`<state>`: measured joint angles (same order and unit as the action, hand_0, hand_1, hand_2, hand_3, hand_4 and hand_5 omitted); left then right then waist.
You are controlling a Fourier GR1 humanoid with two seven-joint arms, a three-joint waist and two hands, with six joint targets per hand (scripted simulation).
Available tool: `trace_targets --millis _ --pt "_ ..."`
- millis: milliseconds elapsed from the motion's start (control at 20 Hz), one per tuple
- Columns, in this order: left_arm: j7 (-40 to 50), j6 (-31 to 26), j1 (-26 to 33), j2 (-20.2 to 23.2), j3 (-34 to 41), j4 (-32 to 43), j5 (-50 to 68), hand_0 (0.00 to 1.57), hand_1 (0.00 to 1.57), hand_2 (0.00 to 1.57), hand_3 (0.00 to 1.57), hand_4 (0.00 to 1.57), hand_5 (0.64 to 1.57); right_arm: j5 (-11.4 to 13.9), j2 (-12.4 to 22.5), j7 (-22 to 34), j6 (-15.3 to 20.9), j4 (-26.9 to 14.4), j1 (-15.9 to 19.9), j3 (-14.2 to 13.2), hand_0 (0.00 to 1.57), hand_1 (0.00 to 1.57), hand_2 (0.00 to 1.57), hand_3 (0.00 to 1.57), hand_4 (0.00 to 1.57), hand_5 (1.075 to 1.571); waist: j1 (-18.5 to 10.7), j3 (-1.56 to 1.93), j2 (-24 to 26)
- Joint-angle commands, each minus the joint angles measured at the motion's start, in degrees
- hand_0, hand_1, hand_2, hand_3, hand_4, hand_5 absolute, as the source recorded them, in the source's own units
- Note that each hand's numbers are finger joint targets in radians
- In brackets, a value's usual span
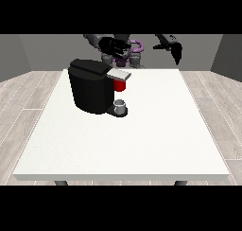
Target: Insert the coffee pod into the coffee machine and close the lid
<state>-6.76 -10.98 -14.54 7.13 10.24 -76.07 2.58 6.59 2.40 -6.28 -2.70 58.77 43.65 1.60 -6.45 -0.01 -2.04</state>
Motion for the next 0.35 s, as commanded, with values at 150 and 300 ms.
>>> trace_targets --millis 150,300 --pt "-1.9 3.9 3.7 -4.2 -2.8 2.2 -3.3 0.0 0.0 0.0 0.0 0.14 1.571 -11.0 -2.3 -0.9 1.1 6.8 -11.4 7.3 0.0 0.0 0.0 0.0 0.29 1.571 3.7 0.02 7.7" --pt "-7.3 2.7 6.5 -2.4 -0.4 3.8 -2.4 0.0 0.0 0.0 0.0 0.19 1.571 -10.3 -2.4 -5.3 3.0 8.8 -21.6 11.1 0.0 0.0 0.0 0.0 0.16 1.571 7.0 0.0 7.8"
